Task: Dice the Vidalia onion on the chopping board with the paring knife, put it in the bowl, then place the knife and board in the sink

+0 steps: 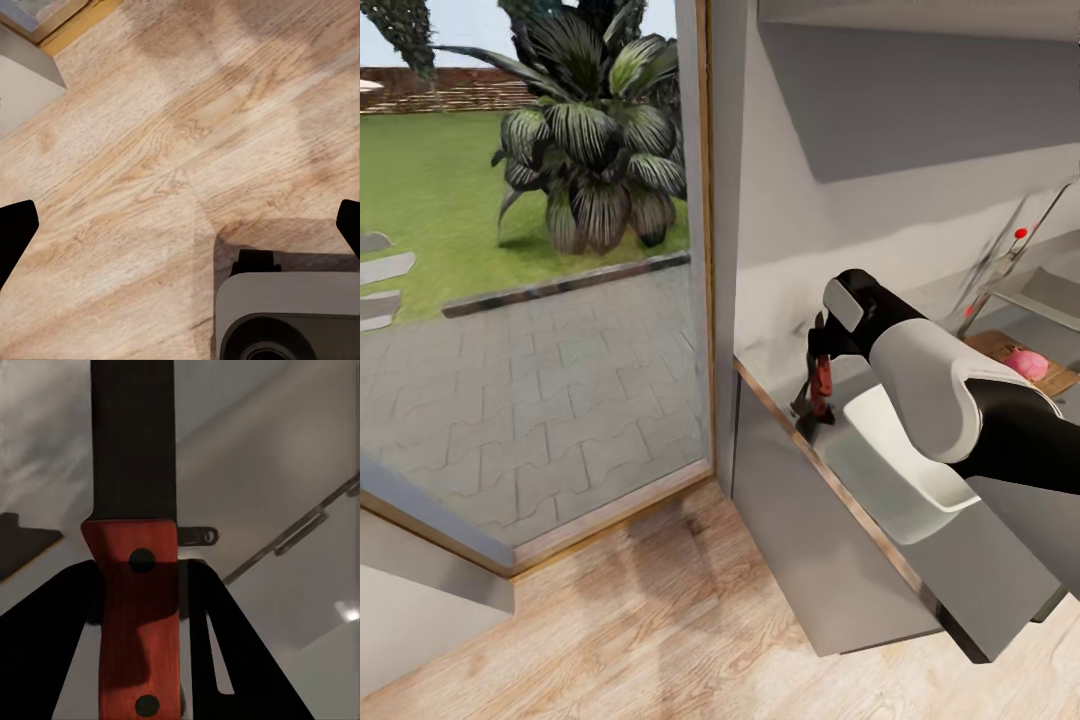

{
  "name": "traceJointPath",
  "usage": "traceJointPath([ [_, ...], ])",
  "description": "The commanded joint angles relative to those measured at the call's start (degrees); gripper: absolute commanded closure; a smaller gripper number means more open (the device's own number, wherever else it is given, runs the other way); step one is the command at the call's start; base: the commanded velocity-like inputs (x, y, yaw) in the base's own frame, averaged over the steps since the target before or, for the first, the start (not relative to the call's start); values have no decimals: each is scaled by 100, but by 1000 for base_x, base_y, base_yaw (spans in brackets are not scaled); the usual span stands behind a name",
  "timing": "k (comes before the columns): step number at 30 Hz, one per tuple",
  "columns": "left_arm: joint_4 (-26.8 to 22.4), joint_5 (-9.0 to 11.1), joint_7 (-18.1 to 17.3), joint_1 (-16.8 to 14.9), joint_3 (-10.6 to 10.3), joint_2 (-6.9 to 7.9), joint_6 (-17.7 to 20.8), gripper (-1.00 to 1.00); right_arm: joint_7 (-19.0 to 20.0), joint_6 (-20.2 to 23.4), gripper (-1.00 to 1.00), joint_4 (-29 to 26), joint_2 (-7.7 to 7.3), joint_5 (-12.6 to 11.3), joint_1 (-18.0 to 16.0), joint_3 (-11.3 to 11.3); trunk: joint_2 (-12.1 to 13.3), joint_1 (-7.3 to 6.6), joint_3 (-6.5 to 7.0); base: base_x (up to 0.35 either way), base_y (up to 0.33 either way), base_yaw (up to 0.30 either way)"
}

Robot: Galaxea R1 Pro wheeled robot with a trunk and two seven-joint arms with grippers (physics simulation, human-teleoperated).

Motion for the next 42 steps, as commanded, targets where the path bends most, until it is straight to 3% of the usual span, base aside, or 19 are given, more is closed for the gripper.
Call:
traceJointPath([
  [1,26,29,17,-7,-48,-4,-27,-100,-60,2,100,-8,6,-54,-2,-20,-3,0,4,0,0,0],
  [34,24,28,17,-7,-48,-2,-27,-100,-65,8,100,-9,2,-51,-2,-20,-3,0,302,0,0,0],
  [42,26,29,17,-7,-48,-2,-27,-100,-60,-14,100,-9,-3,-51,-2,-4,-3,0,319,0,0,0],
])
